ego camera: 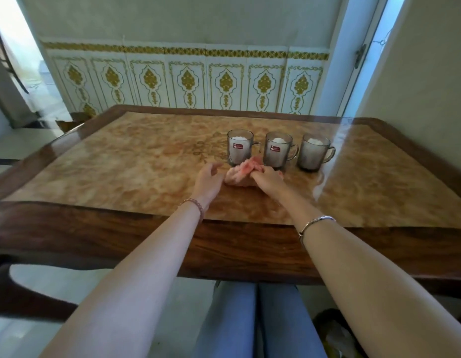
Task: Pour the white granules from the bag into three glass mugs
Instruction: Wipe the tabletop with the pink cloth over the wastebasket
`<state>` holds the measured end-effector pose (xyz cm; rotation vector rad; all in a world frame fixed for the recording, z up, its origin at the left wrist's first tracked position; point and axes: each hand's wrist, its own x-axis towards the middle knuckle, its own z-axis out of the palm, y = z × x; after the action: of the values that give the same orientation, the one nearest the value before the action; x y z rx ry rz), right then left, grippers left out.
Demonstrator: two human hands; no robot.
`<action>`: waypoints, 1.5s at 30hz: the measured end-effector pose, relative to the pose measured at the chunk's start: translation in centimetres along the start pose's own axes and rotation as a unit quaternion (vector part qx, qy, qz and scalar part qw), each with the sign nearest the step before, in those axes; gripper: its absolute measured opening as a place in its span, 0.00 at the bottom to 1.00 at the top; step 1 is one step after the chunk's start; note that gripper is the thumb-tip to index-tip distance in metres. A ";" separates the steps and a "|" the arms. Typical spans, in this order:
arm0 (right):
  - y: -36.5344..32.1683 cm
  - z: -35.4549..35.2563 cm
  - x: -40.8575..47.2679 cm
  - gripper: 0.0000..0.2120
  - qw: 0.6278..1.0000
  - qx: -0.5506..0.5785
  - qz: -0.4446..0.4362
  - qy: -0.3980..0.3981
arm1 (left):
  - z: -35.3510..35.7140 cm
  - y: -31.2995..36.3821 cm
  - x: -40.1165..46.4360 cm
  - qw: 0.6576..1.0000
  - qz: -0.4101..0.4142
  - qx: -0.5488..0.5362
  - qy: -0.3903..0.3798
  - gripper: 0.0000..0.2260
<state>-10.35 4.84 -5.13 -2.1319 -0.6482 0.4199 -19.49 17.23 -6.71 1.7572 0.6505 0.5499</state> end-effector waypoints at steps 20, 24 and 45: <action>7.5 -9.0 -6.9 0.09 0.999 0.029 0.016 0.043 | 5.1 1.1 -2.6 0.999 0.021 0.044 -0.018 0.12; 8.4 -10.9 -6.5 0.09 0.995 0.074 0.056 0.031 | 7.3 1.8 -3.2 0.997 0.029 0.037 -0.060 0.14; 5.9 -9.5 -1.3 0.19 0.995 0.060 0.053 0.066 | 11.9 2.1 0.1 0.992 0.085 0.080 -0.038 0.11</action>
<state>-4.86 -4.93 -4.22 -2.0645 -0.4248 0.3629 -11.24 8.44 -7.80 1.9878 0.5060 0.5553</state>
